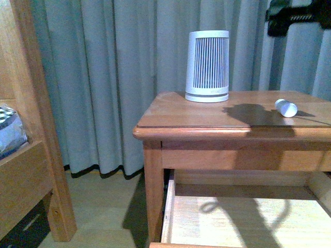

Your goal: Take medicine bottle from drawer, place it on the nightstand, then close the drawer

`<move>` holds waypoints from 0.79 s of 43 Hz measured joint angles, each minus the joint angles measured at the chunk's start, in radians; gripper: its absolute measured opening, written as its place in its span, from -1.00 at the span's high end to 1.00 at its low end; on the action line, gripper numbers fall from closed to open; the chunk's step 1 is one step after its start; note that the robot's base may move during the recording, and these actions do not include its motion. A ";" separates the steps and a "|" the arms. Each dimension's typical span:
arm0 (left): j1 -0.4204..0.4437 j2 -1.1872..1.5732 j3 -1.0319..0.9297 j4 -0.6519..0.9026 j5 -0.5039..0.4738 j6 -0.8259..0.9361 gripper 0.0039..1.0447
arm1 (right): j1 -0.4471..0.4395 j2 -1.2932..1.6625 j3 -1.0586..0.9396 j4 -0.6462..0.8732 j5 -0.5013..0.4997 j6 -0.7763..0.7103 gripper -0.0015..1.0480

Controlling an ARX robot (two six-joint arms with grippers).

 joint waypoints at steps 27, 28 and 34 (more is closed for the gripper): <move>0.000 0.000 0.000 0.000 0.000 0.000 -0.88 | 0.143 -1.156 -1.270 -0.103 -0.052 0.149 -0.87; 0.000 0.000 0.000 0.000 0.000 0.000 -0.88 | 0.154 -1.166 -1.299 -0.114 -0.053 0.159 -0.87; 0.000 0.000 0.000 0.000 0.000 0.000 -0.88 | 0.230 -1.100 -1.488 -0.020 -0.053 0.242 -0.87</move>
